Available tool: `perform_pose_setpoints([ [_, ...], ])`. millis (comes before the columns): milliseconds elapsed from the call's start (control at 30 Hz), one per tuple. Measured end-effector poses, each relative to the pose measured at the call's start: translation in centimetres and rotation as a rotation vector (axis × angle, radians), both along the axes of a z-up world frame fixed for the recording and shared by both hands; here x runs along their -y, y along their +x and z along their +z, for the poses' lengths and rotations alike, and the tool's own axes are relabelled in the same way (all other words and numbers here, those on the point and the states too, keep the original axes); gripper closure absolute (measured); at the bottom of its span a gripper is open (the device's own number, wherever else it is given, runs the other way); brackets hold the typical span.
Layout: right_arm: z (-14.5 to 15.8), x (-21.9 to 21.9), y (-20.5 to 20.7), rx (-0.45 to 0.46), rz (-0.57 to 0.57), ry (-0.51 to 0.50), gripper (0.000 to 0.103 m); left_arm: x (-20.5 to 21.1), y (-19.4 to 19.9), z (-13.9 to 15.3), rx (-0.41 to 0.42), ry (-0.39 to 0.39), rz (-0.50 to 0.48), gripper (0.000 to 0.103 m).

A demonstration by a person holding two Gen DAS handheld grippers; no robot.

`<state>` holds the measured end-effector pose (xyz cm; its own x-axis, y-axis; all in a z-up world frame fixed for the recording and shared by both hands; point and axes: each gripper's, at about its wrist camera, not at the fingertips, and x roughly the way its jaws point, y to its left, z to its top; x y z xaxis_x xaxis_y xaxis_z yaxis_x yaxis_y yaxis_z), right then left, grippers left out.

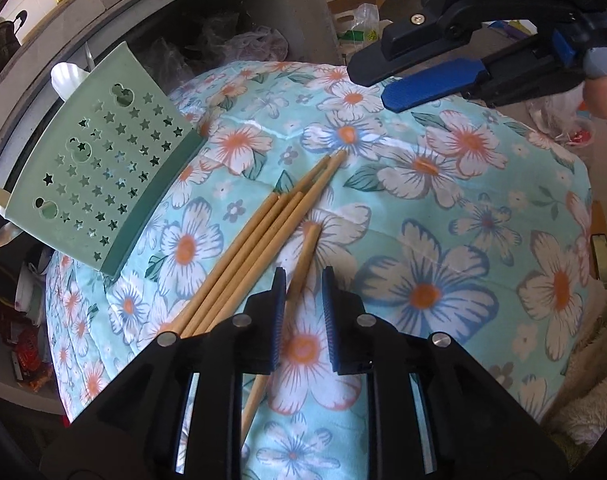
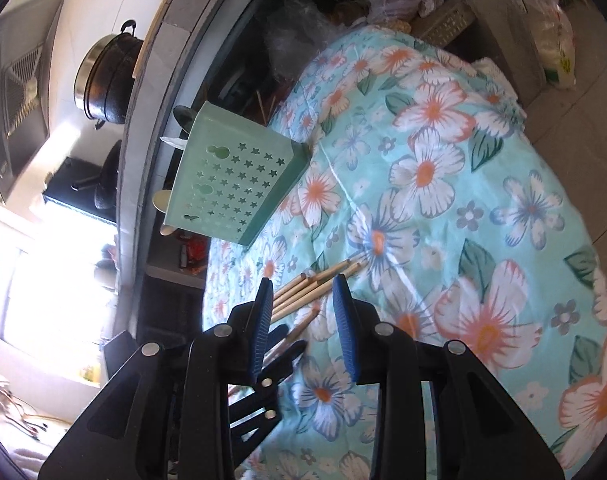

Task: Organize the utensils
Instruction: 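Grasp chopsticks with the left tool while the right tool grasps the other chopsticks, then drop a chopstick into the green holder with the left tool while the right tool lifts another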

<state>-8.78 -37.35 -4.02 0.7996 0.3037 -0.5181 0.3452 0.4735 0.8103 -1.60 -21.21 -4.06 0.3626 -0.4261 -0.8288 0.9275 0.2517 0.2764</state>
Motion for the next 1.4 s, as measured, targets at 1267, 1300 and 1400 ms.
perform_pose_setpoints([
  [1267, -6.9, -0.3, 5.1, -0.128, -0.129, 0.289, 0.091, -3.8, 5.2, 9.6, -0.116, -0.392, 0.241, 0.099],
  [1300, -6.9, -0.3, 4.9, -0.123, -0.131, 0.29, 0.091, -3.9, 5.4, 9.8, -0.127, -0.407, 0.248, 0.099],
  [1400, -6.8, -0.2, 4.6, -0.112, -0.133, 0.28, 0.091, -4.1, 5.5, 10.0, -0.156, -0.43, 0.265, 0.099],
])
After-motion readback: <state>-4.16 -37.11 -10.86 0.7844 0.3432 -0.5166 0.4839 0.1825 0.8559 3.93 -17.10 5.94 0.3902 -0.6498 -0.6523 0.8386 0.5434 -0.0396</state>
